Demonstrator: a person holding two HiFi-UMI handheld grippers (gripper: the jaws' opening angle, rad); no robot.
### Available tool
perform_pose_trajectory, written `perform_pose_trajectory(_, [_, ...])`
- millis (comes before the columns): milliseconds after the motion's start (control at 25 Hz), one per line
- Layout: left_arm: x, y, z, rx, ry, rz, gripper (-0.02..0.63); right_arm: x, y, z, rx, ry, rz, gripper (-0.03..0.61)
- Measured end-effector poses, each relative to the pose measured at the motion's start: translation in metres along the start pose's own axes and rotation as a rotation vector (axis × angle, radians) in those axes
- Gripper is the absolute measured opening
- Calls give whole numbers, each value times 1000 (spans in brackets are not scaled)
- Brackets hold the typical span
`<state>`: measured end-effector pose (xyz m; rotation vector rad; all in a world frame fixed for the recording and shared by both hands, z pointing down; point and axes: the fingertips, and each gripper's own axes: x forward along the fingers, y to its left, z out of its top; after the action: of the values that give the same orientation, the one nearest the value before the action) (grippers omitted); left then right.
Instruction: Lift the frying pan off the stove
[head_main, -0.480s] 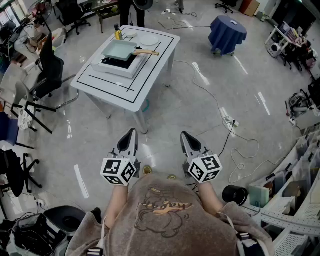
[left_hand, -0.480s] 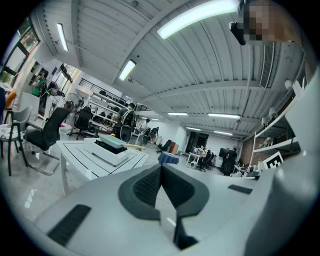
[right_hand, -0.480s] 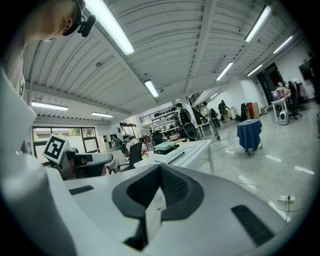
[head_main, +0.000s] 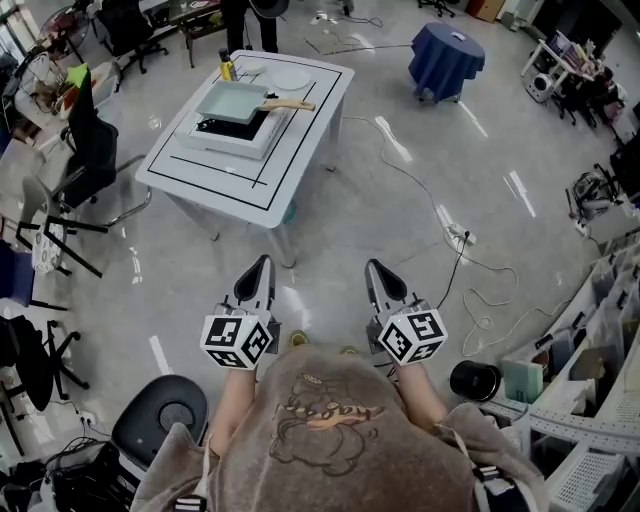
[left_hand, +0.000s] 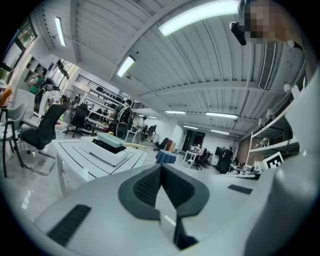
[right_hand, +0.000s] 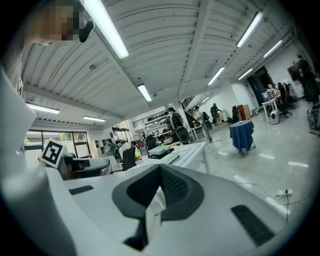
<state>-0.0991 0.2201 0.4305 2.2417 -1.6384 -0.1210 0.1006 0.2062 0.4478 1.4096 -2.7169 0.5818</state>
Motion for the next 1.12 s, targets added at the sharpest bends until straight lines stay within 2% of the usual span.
perform_pose_trajectory(280, [15,24,-3,19,28,-86,8,20,5,-8,-6,-28,-72,-1])
perform_pose_trajectory(560, [32,38,-2,2,35,-127,8,26,1,-13,-2,-17,-127,0])
perform_pose_trajectory(880, [54,54,-2,-8,45,-135,8,55,1,-11,0,-15,-113,0])
perform_pose_trajectory(1120, [82,60,3,-9,46,-143,8,78,-16,-6,7,-15,-117,0])
